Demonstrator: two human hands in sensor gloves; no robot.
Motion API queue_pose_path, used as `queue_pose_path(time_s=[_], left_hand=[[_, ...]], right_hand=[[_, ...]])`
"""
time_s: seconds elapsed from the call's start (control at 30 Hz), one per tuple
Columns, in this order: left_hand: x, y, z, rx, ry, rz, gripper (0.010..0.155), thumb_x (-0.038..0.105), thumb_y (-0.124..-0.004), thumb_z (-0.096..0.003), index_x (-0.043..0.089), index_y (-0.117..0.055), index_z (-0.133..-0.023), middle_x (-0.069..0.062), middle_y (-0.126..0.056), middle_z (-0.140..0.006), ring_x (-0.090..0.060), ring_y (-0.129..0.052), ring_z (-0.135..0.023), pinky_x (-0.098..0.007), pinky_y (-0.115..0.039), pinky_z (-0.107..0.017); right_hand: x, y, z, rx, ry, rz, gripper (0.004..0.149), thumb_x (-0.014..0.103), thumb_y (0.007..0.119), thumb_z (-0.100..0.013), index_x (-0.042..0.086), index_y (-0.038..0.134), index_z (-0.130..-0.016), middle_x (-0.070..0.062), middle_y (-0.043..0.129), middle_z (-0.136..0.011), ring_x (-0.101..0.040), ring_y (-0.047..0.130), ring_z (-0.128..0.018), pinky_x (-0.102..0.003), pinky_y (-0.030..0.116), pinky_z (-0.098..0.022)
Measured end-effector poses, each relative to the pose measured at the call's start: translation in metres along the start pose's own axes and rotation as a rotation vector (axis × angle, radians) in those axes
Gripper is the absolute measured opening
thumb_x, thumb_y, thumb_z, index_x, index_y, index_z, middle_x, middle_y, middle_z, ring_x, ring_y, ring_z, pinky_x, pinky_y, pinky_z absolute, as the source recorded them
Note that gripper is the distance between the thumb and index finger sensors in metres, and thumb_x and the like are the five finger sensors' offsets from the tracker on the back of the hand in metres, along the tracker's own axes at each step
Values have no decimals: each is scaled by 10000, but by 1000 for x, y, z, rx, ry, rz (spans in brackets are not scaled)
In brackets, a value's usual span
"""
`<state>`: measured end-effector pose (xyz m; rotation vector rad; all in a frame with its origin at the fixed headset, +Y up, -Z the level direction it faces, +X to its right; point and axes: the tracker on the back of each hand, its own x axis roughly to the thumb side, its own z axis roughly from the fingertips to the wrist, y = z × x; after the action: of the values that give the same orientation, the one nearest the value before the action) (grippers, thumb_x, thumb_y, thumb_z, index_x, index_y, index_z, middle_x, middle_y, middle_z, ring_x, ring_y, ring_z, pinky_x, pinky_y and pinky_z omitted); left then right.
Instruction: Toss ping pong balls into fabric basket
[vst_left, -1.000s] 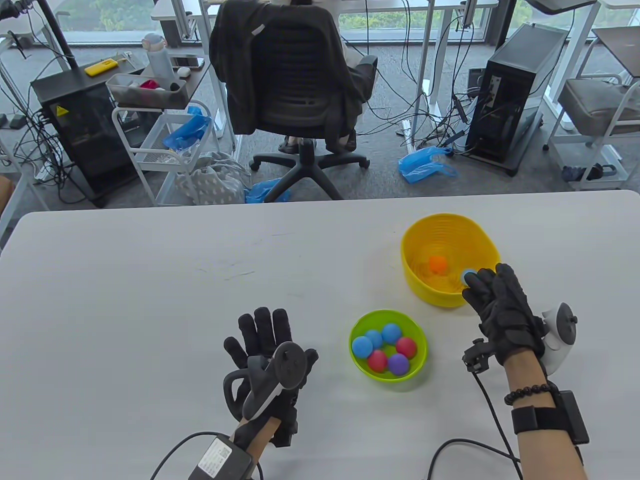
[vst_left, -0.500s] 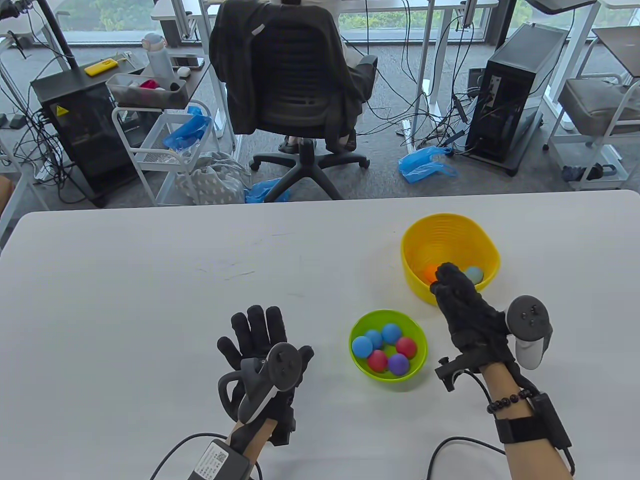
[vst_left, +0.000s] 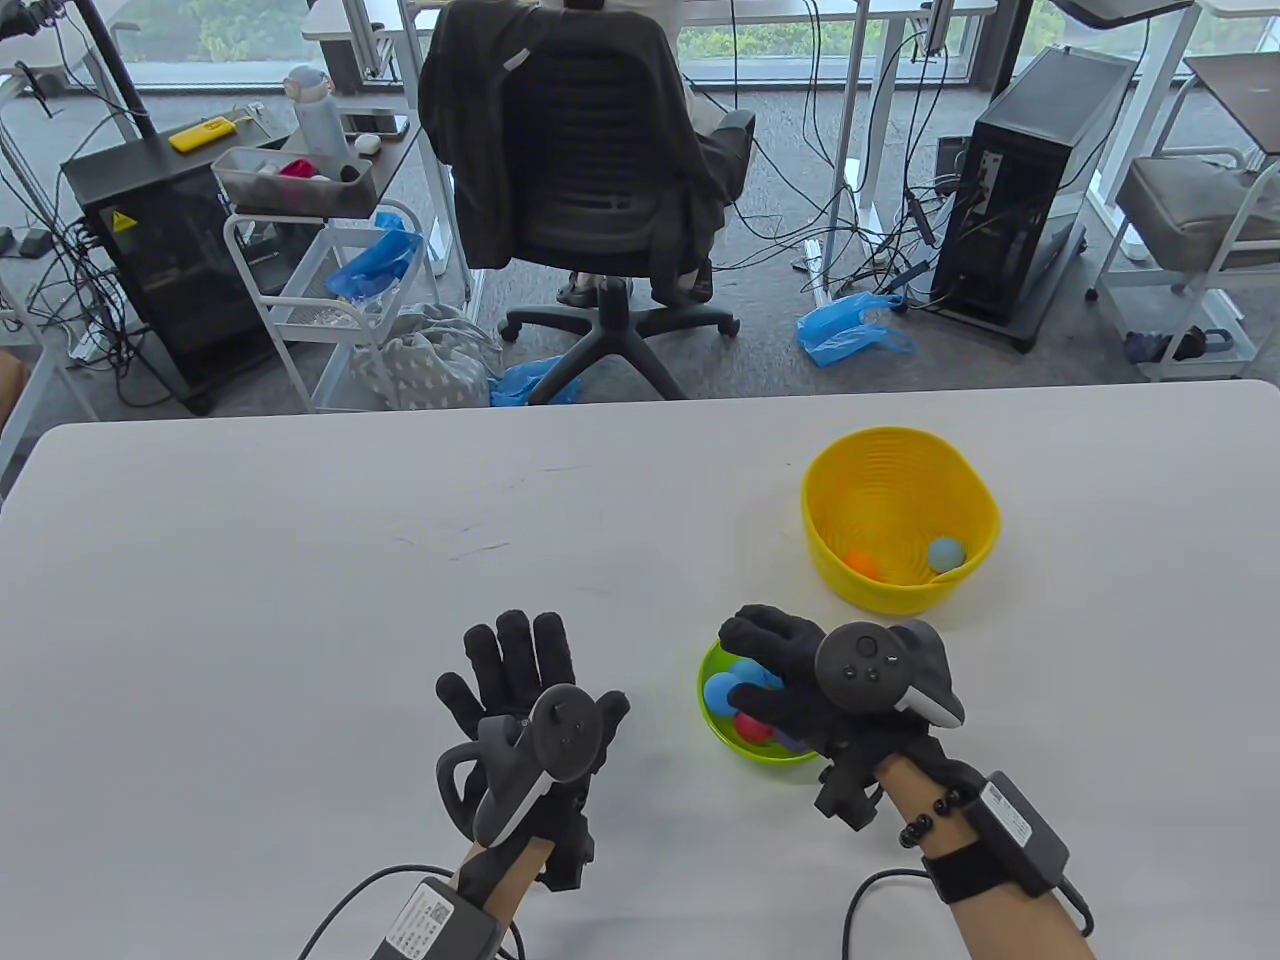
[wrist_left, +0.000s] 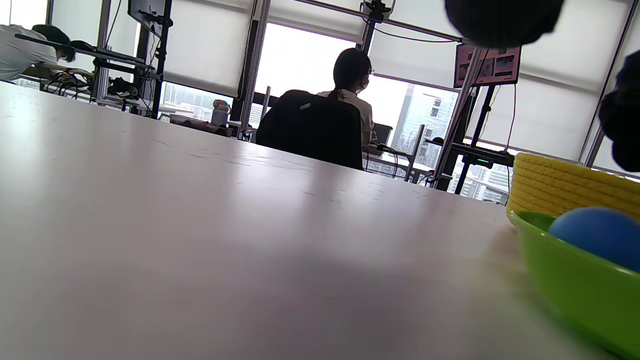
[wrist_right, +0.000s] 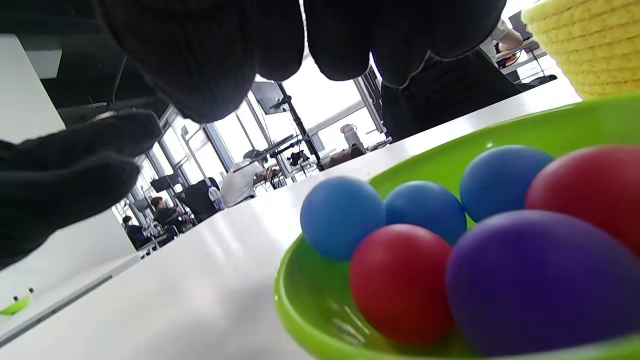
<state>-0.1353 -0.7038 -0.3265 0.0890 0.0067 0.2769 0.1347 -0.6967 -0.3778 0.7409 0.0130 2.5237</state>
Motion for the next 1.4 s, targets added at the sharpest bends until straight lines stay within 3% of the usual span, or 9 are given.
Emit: queue_pose_path(time_s=[0.23, 0.9, 1.17, 1.4], left_hand=[[2, -2, -1, -10, -11, -10, 928, 578, -711, -513, 162, -190, -1159, -178, -87, -1233, -489, -38, -1105, -784, -68, -701], [5, -2, -1, 6, -19, -45, 934, 583, -707, -514, 154, -187, -1160, -183, -90, -1234, -493, -43, -1105, -788, -76, -698], [5, -1, 0, 15, -19, -41, 933, 584, -706, -515, 152, -187, -1160, -185, -92, -1234, -495, -42, -1104, -788, -76, -697], [3, -1, 0, 11, -7, -32, 934, 583, -707, -513, 154, -187, -1160, -182, -89, -1234, -494, -39, -1104, -788, -72, -697]], right_hand=[[5, 21, -15, 151, 36, 110, 665, 341, 908, -493, 214, 621, -1079, -159, 626, -1136, -484, 598, -1026, -610, 536, -761], [2, 41, -23, 198, 69, 199, 637, 292, 884, -513, 248, 603, -1084, -116, 683, -1117, -468, 575, -1039, -611, 497, -773], [5, 37, -20, 121, 46, 219, 596, 303, 887, -501, 253, 659, -1050, -106, 740, -1079, -429, 658, -1013, -600, 534, -766], [3, 4, -2, -73, 5, 79, 565, 316, 877, -501, 242, 694, -1030, -166, 760, -1047, -469, 848, -870, -622, 735, -649]])
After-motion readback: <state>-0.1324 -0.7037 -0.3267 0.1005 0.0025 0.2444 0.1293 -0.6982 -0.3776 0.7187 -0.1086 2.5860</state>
